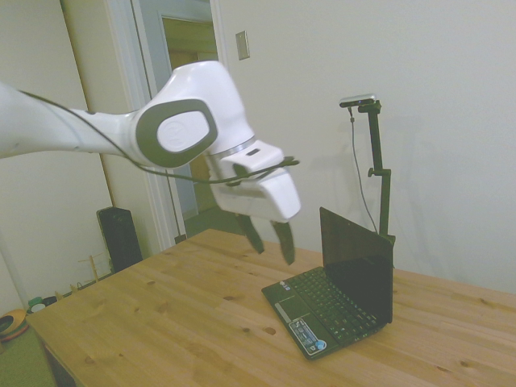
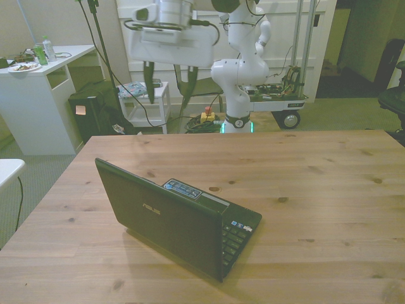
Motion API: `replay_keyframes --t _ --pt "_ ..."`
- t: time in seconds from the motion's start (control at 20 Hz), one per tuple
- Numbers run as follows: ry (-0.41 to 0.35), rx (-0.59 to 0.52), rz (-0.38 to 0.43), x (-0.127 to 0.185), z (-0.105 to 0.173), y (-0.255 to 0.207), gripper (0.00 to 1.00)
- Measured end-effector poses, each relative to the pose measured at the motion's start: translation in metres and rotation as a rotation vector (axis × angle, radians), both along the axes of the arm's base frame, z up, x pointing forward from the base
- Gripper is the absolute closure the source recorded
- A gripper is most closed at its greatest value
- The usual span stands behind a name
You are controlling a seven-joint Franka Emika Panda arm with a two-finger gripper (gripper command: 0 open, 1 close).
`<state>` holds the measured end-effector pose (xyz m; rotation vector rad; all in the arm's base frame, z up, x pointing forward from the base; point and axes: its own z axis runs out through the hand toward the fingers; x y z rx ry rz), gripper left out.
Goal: Close the laptop
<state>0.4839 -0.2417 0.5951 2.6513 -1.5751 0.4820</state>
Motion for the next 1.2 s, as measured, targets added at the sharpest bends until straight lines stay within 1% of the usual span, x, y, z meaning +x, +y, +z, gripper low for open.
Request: replay_keyframes --t 0.1,0.2,0.4,0.55,0.8,1.1,1.15,1.2 --pt "-0.004 -0.016 -0.021 0.014 0.012 -0.025 0.0" --pt "-0.01 -0.032 -0.044 0.031 0.018 -0.048 0.0" --pt "-0.032 -0.051 -0.097 0.068 0.016 -0.088 0.0" --pt "-0.045 -0.079 -0.123 0.09 0.02 -0.108 0.0" --pt "-0.051 -0.075 -0.147 0.118 0.021 -0.129 0.0" --pt "-0.041 -0.088 -0.136 0.159 0.012 -0.123 0.0" --pt "-0.039 -0.088 -0.133 0.165 0.009 -0.121 1.0" --pt "-0.037 -0.088 -0.13 0.171 0.008 -0.117 1.0"
